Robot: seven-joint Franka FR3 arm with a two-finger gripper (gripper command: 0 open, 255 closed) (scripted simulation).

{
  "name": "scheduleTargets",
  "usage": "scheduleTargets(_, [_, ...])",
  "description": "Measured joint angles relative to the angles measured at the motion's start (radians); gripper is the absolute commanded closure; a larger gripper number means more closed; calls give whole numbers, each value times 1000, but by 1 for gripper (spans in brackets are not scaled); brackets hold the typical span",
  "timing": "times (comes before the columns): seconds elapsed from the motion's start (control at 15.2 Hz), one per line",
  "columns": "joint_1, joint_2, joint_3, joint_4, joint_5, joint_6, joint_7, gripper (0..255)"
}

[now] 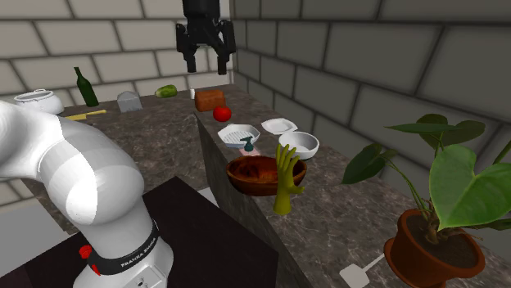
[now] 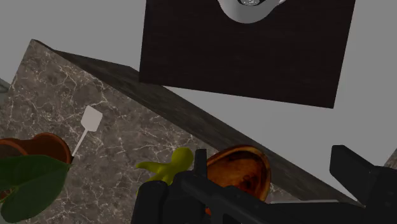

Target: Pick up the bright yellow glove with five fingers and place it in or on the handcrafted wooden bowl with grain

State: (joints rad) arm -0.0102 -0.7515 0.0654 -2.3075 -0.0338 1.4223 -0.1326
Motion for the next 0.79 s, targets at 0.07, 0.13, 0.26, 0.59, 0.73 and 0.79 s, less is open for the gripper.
scheduleTargets(0.07, [0,0,0,0,0,0,0,0])
scheduleTargets(0.13, [1,-4,-14,-13,-7,13,-21,0])
scheduleTargets(0.26, [6,-11,-55,-53,-24,58,-88,0])
scheduleTargets(0.59, [17,-17,-187,-189,-78,220,-291,0])
scheduleTargets(0.73, [19,-14,-244,-228,-101,277,-378,0])
scheduleTargets(0.79, [22,7,-274,-232,-110,308,-421,0])
